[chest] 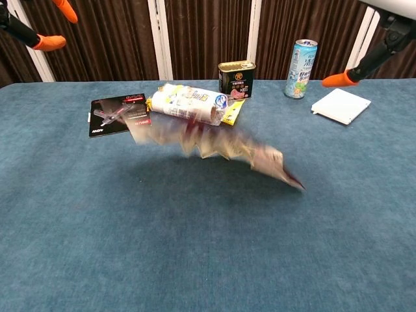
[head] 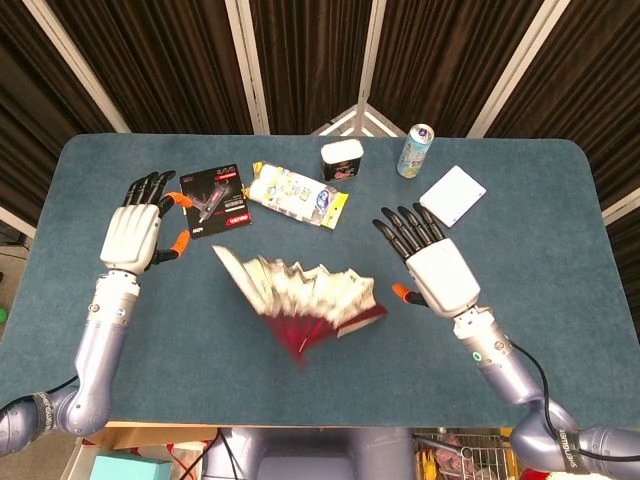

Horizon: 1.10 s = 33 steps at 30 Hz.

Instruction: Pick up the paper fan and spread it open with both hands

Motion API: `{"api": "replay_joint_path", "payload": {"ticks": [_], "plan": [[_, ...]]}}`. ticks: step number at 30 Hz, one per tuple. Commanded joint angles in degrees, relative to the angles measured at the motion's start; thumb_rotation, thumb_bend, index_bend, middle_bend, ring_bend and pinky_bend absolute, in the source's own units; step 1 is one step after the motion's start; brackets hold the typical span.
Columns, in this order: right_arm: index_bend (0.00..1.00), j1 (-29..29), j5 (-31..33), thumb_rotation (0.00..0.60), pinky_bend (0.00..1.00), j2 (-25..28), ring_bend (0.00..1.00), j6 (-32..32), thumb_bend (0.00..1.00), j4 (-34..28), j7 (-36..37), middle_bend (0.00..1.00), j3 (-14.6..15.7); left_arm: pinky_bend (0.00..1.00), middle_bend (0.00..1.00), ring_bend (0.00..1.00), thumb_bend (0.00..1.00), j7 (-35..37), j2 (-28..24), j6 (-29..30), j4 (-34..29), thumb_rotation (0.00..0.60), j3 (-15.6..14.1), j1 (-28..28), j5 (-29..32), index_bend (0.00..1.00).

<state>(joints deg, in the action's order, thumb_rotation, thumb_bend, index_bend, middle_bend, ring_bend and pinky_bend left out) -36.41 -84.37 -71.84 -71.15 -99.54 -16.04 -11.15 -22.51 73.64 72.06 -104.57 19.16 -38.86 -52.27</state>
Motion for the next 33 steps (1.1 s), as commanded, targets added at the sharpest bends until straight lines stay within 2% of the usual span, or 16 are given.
{"api": "replay_joint_path", "payload": {"ticks": [1,4,9,16,20,25,33], "plan": [[0.00,-0.1,-0.1,0.600,0.00,0.2,0.00,0.0,0.18,-0.6,-0.2,0.04,-0.4,0.00,0.05,0.00,0.48,0.2,-0.3,-0.3,-0.1,0.600,-0.1,0.1,0.1,0.35],[0.00,-0.2,0.0,0.600,0.00,0.3,0.00,-0.1,0.18,-0.8,0.3,0.04,-0.9,0.00,0.04,0.00,0.43,0.6,-0.8,-0.8,-0.4,0.600,-0.2,0.1,0.0,0.34],[0.00,-0.1,0.2,0.600,0.00,0.5,0.00,-0.3,0.18,-0.9,0.6,0.04,-1.3,0.00,0.02,0.00,0.29,2.0,-2.0,-1.5,-0.9,0.600,-0.3,0.6,-0.5,0.28],[0.00,0.5,0.9,0.600,0.00,0.5,0.00,-0.3,0.18,-1.0,-0.1,0.04,-1.2,0.00,0.00,0.00,0.25,3.3,-3.5,-1.1,-2.0,0.600,-0.9,1.8,-1.0,0.20],[0.00,1.5,1.9,0.600,0.00,0.8,0.00,-0.8,0.18,-0.8,-0.2,0.04,-0.8,0.00,0.00,0.00,0.20,4.6,-5.1,0.4,-3.7,0.600,-2.0,3.8,-2.6,0.16],[0.00,4.7,6.1,0.600,0.00,0.9,0.00,-2.5,0.18,-1.4,1.4,0.04,-0.3,0.00,0.00,0.00,0.13,6.8,-8.1,3.7,-6.4,0.600,-5.6,8.5,-8.0,0.10],[0.00,12.5,13.1,0.600,0.00,3.0,0.00,-6.7,0.18,-2.8,5.6,0.03,1.8,0.00,0.00,0.00,0.10,12.1,-13.3,8.0,-8.4,0.600,-15.5,17.9,-19.8,0.06]]}}
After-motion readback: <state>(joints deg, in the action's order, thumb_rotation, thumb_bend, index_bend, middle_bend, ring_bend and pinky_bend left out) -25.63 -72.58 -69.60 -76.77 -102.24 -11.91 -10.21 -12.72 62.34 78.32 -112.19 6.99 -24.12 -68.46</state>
